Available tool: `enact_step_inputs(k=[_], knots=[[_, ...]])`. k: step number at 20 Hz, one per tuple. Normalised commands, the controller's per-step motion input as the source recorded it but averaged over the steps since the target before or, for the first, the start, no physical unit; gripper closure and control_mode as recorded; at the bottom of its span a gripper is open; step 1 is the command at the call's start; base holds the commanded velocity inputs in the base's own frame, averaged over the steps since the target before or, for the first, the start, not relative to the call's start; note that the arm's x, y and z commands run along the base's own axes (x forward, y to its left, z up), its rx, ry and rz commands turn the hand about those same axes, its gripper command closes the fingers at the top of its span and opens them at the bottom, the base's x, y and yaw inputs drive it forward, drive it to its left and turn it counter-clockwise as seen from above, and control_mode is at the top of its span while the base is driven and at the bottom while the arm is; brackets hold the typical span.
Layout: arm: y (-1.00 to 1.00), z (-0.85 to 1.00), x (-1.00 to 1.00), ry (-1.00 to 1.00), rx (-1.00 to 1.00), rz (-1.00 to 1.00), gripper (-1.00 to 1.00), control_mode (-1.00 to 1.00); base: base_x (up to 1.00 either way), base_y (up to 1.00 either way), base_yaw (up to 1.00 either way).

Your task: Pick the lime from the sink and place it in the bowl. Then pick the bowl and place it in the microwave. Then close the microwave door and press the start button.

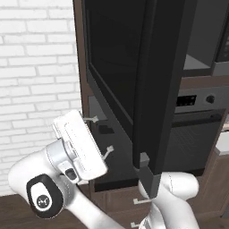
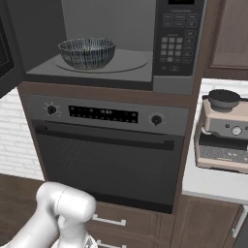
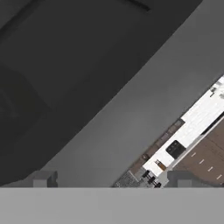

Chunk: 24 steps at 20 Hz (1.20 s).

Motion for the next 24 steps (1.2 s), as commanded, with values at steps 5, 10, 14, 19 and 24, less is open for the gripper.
enact_step_inputs(k=[5, 10, 14, 19, 24], knots=[[-0.82, 0.16, -0.47, -0.09, 0.20, 0.11, -1.00, -1.00, 0.00, 0.00, 0.00], [-0.89, 0.02, -0.21, -0.03, 0.15, 0.14, -1.00, -1.00, 0.00, 0.00, 0.00], [-0.78, 0.06, -0.01, 0.00, 0.13, 0.18, -1.00, -1.00, 0.00, 0.00, 0.00], [-0.59, 0.05, 0.02, 0.00, 0.09, 0.21, -1.00, -1.00, 0.00, 0.00, 0.00], [-0.29, 0.13, 0.36, 0.00, 0.10, 0.22, -1.00, -1.00, 0.00, 0.00, 0.00]])
